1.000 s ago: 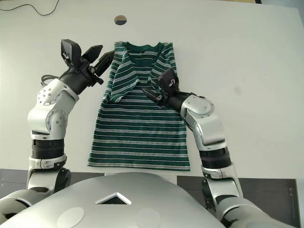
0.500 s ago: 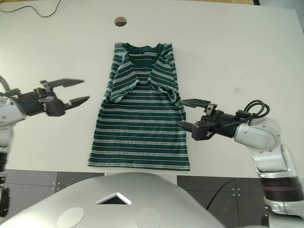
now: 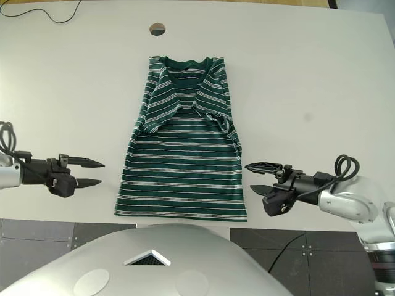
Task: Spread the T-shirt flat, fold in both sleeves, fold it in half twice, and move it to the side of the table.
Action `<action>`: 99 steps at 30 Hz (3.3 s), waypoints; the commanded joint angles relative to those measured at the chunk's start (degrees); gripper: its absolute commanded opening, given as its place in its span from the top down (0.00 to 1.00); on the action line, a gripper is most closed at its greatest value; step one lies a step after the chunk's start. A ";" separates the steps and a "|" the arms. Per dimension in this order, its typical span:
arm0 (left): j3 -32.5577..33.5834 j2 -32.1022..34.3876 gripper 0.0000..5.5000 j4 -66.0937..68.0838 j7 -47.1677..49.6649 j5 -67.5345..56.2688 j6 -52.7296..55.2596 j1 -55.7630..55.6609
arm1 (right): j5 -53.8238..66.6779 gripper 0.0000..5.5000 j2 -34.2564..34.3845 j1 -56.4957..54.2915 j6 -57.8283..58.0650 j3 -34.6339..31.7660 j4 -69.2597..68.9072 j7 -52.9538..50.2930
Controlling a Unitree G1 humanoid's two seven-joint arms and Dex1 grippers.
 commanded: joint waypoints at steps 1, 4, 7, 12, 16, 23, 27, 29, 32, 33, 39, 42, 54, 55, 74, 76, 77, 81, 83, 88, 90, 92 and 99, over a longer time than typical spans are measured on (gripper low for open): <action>-3.34 -0.94 0.57 -1.26 -0.54 1.14 0.35 0.85 | -3.27 0.38 -3.02 3.32 -0.32 -0.56 -2.15 0.52; -4.79 -1.61 0.57 -2.40 0.13 1.78 0.89 1.77 | -3.72 0.38 -4.23 4.16 -0.18 0.67 -3.57 1.05; -6.47 -2.85 0.57 -4.16 0.53 2.13 1.95 1.65 | -3.13 0.38 -3.35 3.21 0.35 3.46 -5.34 0.98; -8.32 -5.40 0.57 -5.60 2.04 2.63 4.05 1.40 | -5.23 0.38 -0.54 -1.21 0.61 9.09 -5.27 -0.41; -9.00 -6.72 0.57 -5.70 3.03 2.17 5.42 1.19 | -6.49 0.41 0.14 -2.95 1.32 11.77 -5.45 -0.98; -9.80 -7.69 0.65 -6.23 3.23 1.99 8.79 0.81 | -7.07 0.64 0.05 -4.01 1.95 14.47 -5.58 -2.02; -11.21 -7.43 0.77 -7.29 2.10 2.74 9.44 0.44 | -7.54 0.78 -0.31 -4.06 2.03 15.00 -5.15 -2.73; -12.01 -7.64 0.83 -7.61 1.78 2.68 10.26 0.01 | -7.73 0.84 -0.28 -4.59 2.11 15.37 -4.87 -2.93; -12.92 -8.02 0.90 -7.61 1.67 2.66 10.97 -0.49 | -7.81 0.93 -0.20 -4.96 2.30 15.60 -4.85 -3.19; -13.25 -8.13 0.93 -7.51 1.61 2.66 11.19 -0.59 | -7.82 0.96 -0.20 -5.09 2.34 15.69 -4.81 -3.25; -15.19 -8.38 0.98 -7.40 0.96 1.97 12.95 -0.48 | -7.58 0.98 -0.09 -5.33 2.89 15.77 -4.42 -4.04; -14.87 -5.92 0.98 -8.79 -0.53 0.16 14.37 0.55 | -3.25 0.98 -0.42 -4.22 5.54 15.75 -4.66 -2.93; -3.74 -2.44 0.98 -21.05 -8.88 -31.40 33.46 -0.10 | 38.22 0.98 -3.09 -1.77 28.20 10.35 -15.31 9.37; -2.92 -4.25 0.98 -20.51 -7.49 -32.26 35.37 -1.52 | 41.45 0.98 -2.63 -2.83 30.40 9.52 -15.89 9.73; 4.93 -26.00 0.98 -2.83 18.21 -24.22 60.84 -22.96 | 45.08 0.98 20.67 -47.61 69.97 14.14 11.79 -5.17; 5.24 -27.61 0.98 -0.02 20.57 -23.07 63.94 -24.96 | 42.19 0.98 23.60 -51.19 71.70 15.28 17.46 -6.85; 5.58 -28.41 0.98 1.16 21.58 -22.68 65.19 -25.80 | 41.24 0.98 25.10 -52.79 72.38 15.46 20.01 -7.50; 8.58 -31.50 0.98 6.79 25.34 -22.79 68.89 -30.06 | 38.11 0.98 30.50 -58.91 74.18 14.99 31.42 -9.93; 9.04 -32.60 0.98 8.87 26.27 -22.42 70.92 -31.89 | 36.76 0.98 32.46 -61.35 74.80 14.40 37.38 -11.17; 9.09 -35.71 0.98 11.07 27.88 -21.49 74.18 -33.88 | 34.57 0.92 35.64 -63.50 73.34 14.08 45.23 -10.17; 9.58 -37.00 0.98 12.64 28.95 -21.16 74.74 -34.29 | 35.13 0.86 37.16 -63.73 73.95 12.93 46.72 -9.74; 9.91 -38.00 0.92 14.28 29.80 -20.46 74.53 -34.63 | 35.96 0.79 38.54 -64.41 73.88 10.68 48.72 -10.36; 13.64 -41.13 0.86 18.50 31.80 -21.27 74.61 -36.02 | 41.31 0.63 41.61 -69.29 69.18 -2.84 55.72 -18.26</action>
